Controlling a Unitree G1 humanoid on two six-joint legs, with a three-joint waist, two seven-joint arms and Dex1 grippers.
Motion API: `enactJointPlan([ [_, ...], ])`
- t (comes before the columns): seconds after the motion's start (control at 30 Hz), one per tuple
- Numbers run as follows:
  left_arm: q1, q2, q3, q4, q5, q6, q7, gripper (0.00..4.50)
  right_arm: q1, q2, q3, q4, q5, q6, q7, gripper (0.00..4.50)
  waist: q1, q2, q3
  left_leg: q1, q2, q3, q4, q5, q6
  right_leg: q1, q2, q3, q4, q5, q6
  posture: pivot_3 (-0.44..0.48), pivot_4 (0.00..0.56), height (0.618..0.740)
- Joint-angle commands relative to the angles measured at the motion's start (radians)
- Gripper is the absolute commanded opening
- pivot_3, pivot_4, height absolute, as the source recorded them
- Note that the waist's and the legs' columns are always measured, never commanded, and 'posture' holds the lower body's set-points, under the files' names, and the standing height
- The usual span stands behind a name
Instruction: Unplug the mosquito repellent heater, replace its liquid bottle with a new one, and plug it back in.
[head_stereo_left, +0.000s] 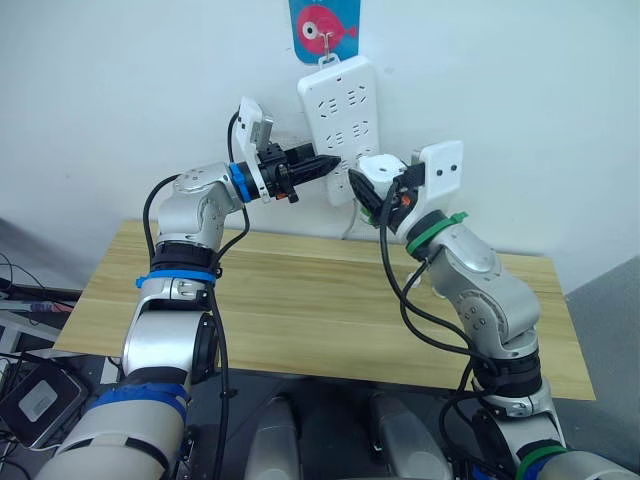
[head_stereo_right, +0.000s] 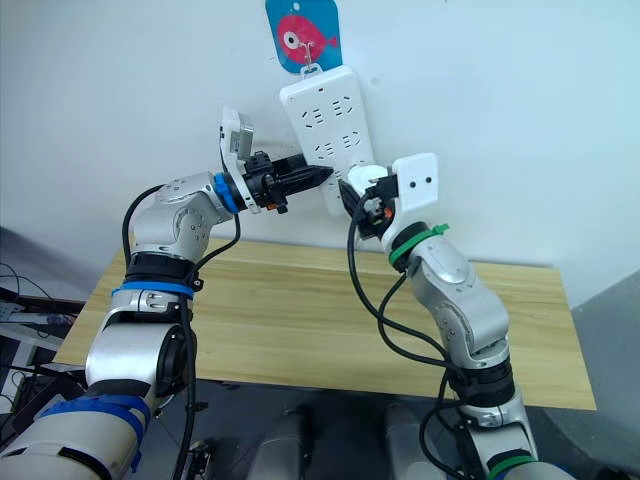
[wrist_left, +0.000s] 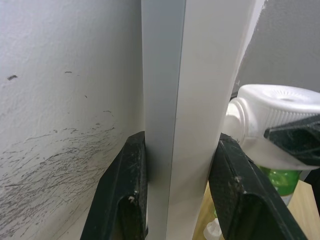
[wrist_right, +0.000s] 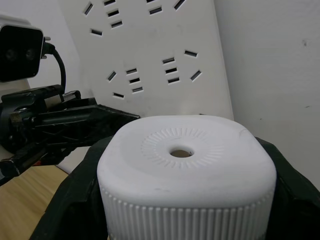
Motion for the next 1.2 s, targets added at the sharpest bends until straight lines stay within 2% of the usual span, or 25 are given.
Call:
enactJointPlan([
  [0.03,-0.02,-0.002,0.014,-0.048,-0.02,-0.01,0.001,1.31,-0.038,0.0,-0.021,-0.005,-0.023,-0.034,0.004,3.07,0.0,0.0,0.0,0.0,0.0,0.0,0.0,0.0,0.0,0.0,0.0,0.0,0.0,0.0,0.0,-0.105,0.231,0.74],
  [0.43,-0.014,-0.001,0.013,-0.05,-0.014,-0.019,-0.001,1.31,-0.043,-0.013,0.022,0.005,-0.077,-0.034,0.053,3.07,-0.001,0.0,0.0,0.0,0.0,0.0,0.0,0.0,0.0,0.0,0.0,0.0,0.0,0.0,0.0,-0.105,0.231,0.74],
  [1.2,-0.006,-0.001,0.013,-0.049,-0.001,-0.038,0.005,1.31,-0.051,0.006,0.014,0.023,-0.095,-0.02,0.08,3.07,-0.001,0.0,0.0,0.0,0.0,0.0,0.0,0.0,0.0,0.0,0.0,0.0,0.0,0.0,0.0,-0.092,0.231,0.74],
])
